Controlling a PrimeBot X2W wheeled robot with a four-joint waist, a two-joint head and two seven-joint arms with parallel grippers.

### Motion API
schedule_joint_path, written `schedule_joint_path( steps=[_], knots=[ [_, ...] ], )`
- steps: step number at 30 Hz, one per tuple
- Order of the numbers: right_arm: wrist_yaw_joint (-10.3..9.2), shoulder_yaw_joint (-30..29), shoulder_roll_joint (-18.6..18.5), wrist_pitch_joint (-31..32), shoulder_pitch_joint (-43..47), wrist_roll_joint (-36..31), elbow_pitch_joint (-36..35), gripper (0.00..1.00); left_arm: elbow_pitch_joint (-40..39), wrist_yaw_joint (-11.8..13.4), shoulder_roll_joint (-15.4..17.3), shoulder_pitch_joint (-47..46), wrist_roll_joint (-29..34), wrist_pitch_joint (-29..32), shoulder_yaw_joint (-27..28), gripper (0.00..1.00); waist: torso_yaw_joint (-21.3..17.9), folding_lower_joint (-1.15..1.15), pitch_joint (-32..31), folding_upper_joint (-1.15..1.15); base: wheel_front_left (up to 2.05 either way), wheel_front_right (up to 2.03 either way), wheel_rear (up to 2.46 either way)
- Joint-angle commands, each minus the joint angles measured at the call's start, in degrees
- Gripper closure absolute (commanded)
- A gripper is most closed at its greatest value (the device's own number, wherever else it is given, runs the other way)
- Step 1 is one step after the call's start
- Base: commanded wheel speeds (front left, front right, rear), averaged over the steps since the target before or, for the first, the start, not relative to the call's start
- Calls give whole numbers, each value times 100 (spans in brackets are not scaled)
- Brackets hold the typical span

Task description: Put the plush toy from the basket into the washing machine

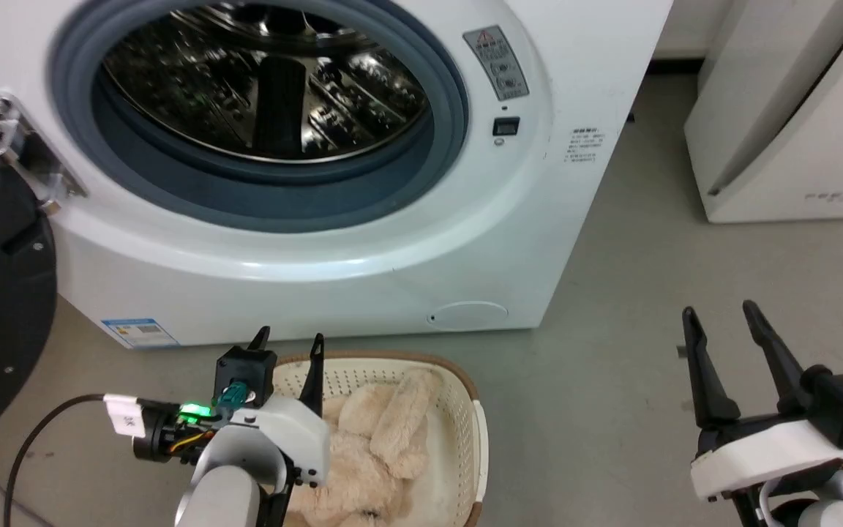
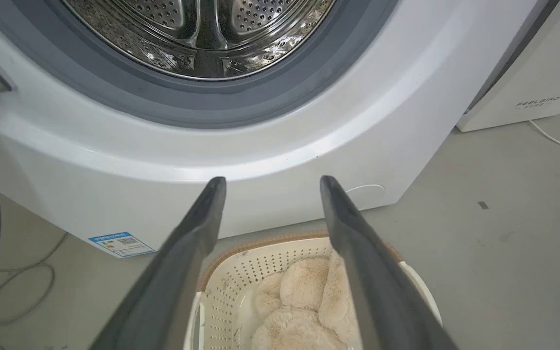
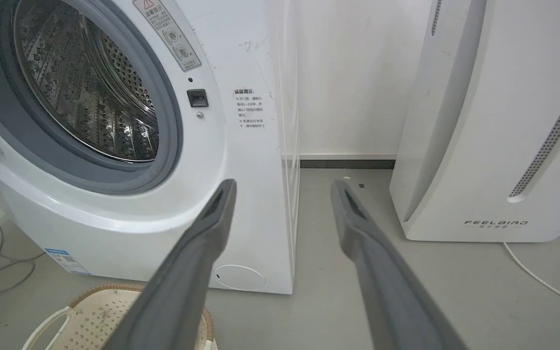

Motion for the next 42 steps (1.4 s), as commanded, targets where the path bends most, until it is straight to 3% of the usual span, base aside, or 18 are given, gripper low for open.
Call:
schedule_joint_path(
  steps=[1, 20, 42],
  knots=[
    [1, -24, -1, -63, -143, 74, -59, 0, 169, -27, 19, -185, -27, 11, -57, 0, -54, 0, 151, 0, 0, 0, 0],
    [2, -113, -1, -313, -651, 576, -299, 0, 1457, -179, 335, -1250, 199, 798, -741, 0, -430, 0, 1594, 0, 0, 0, 0],
    [2, -175, -2, -587, -1127, 1075, -566, 0, 2812, -417, 651, -2484, 187, 1152, -1563, 0, -747, -1, 3093, 0, 0, 0, 0]
  ],
)
